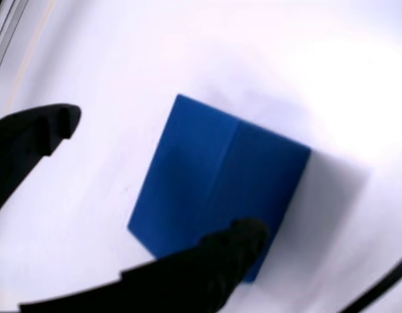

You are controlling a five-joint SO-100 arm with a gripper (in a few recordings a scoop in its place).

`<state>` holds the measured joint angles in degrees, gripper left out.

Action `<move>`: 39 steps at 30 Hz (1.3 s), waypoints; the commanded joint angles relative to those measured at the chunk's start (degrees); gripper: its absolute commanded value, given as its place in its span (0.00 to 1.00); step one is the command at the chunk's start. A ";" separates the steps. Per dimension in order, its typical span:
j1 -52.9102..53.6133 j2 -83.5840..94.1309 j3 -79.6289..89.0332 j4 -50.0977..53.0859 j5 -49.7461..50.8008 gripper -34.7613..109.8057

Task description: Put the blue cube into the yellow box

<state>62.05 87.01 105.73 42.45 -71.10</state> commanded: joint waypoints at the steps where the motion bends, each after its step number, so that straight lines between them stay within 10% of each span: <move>1: 0.88 0.62 -8.09 -0.88 0.26 0.59; 39: -4.66 -14.24 -21.62 14.77 2.29 0.51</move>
<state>57.39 69.43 89.91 56.16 -67.50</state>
